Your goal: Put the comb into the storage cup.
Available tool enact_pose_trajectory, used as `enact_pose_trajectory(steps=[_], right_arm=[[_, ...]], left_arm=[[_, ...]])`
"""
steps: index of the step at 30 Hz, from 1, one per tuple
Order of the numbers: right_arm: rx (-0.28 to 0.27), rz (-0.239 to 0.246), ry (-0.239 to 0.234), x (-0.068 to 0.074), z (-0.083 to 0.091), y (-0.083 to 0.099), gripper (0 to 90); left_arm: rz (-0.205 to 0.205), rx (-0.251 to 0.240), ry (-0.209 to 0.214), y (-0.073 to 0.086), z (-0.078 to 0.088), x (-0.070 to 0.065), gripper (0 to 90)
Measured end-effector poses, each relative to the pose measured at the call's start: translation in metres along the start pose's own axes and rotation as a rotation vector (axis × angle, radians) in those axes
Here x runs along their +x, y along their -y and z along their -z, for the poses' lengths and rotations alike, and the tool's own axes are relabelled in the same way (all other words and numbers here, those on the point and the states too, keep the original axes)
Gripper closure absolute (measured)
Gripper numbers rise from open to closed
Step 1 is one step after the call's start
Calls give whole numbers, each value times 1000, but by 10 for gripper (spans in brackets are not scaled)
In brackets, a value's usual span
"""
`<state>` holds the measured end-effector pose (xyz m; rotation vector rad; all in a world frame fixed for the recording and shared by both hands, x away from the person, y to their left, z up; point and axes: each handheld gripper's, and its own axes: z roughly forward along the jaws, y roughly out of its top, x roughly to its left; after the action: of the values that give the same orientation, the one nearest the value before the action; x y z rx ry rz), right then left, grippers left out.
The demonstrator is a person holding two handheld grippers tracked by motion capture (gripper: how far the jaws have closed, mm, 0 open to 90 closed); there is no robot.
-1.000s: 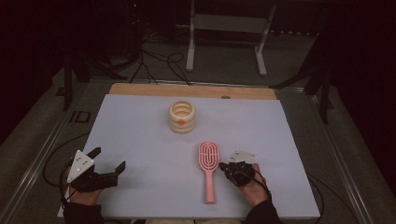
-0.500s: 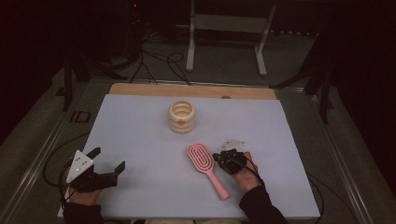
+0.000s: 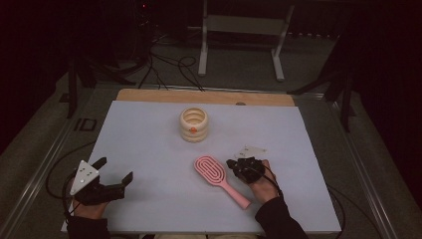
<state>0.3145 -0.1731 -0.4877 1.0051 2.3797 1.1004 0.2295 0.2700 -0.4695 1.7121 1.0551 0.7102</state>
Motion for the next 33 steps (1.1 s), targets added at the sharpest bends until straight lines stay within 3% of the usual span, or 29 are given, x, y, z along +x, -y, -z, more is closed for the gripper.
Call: enact_pose_trajectory(steps=[6,9,11,15,16,20,33], right_arm=[[-118,-4,-10,-4,26,3,632],[-174,-3,5,-8,41,9,527],[-230,-27,31,-12,57,19,437],[-261,-48,44,-16,66,28,369],[-295,-66,53,-20,74,36,296],[-331,-88,94,-26,88,49,178],[-351,-118,109,-30,103,65,129]], left_arm=[[3,-8,-3,0,0,0,4],[6,-9,-5,0,-1,0,4],[0,-6,-3,-1,-2,-2,4],[-8,-7,0,-2,-4,-4,3],[-12,-5,1,-2,-4,-4,4],[-9,-7,3,-2,-6,-4,4],[-15,-16,7,-1,-5,-7,3]])
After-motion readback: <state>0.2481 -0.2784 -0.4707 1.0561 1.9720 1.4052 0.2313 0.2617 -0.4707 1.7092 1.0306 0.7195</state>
